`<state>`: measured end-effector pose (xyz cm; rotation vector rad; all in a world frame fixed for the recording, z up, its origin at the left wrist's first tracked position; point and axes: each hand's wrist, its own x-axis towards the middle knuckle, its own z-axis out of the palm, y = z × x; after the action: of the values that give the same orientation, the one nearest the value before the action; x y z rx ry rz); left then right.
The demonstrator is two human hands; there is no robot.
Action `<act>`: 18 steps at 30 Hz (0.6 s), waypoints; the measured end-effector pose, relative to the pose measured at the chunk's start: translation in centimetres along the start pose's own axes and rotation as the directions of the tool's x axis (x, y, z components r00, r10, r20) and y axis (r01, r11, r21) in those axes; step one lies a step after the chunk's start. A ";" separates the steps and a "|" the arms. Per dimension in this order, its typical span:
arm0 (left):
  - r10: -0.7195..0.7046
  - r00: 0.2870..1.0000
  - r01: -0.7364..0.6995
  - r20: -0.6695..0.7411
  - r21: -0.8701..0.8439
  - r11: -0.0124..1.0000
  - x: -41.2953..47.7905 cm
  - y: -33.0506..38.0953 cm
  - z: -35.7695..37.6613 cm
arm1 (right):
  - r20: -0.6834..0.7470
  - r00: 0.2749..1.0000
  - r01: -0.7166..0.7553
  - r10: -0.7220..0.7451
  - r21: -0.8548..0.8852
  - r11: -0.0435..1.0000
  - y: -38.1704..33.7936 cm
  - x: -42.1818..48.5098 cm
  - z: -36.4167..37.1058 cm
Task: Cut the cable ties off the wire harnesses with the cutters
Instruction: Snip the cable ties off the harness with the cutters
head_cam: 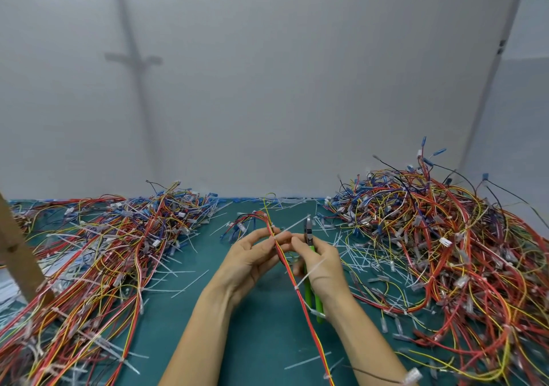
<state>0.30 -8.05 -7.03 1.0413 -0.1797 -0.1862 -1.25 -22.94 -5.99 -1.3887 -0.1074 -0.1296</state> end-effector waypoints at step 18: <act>0.140 0.982 -0.048 -0.130 0.542 0.839 0.0 0.1 1.8 | -0.158 0.986 0.029 -0.054 -0.158 0.987 0.7 0.5 -0.6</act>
<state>-0.12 -9.49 -6.03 1.6018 -0.1346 0.0495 -0.67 -23.45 -6.75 -1.5262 0.0097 -0.2900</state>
